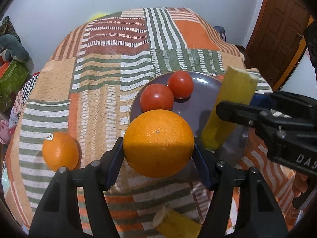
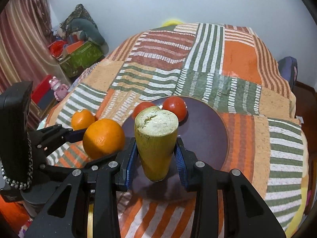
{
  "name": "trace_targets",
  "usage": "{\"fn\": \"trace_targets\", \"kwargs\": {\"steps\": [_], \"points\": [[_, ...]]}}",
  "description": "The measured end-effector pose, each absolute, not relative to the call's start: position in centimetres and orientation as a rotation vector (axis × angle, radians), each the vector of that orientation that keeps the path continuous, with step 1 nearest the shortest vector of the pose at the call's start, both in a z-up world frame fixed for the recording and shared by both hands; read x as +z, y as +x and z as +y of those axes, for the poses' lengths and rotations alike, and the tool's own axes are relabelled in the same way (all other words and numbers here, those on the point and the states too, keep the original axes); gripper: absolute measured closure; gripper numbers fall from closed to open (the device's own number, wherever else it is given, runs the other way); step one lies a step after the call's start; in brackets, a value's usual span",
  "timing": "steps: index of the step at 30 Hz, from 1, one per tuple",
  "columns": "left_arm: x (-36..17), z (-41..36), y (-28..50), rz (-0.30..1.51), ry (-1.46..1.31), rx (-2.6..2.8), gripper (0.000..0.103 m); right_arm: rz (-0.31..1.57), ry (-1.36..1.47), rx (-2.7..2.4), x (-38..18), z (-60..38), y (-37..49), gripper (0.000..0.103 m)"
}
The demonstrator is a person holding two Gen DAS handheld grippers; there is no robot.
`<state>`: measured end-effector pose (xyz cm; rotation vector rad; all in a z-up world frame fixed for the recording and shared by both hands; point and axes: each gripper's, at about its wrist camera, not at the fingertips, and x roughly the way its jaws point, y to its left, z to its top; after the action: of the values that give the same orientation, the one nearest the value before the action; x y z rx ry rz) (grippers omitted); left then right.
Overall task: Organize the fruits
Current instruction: 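Place the orange on the plate with the left tool while the right tool places the cylinder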
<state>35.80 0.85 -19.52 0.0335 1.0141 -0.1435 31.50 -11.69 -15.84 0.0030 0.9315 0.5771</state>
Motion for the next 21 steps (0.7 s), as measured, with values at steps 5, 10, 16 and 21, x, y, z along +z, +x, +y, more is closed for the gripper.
{"fn": "trace_targets", "kwargs": {"steps": [5,10,16,21], "points": [[-20.6,0.9,36.9,1.030,0.033,-0.144,0.037,0.924,0.002,0.564,-16.1,-11.6,32.8,0.069],[-21.7,0.9,37.6,1.056,0.024,-0.147,0.037,0.932,0.052,0.534,-16.9,-12.5,34.2,0.069],[-22.1,0.5,38.0,1.061,0.036,-0.155,0.037,0.977,0.080,0.474,-18.5,-13.6,36.0,0.069],[-22.1,0.4,38.2,1.064,0.039,-0.151,0.037,1.019,0.062,0.465,-19.6,-13.2,36.9,0.069]]}}
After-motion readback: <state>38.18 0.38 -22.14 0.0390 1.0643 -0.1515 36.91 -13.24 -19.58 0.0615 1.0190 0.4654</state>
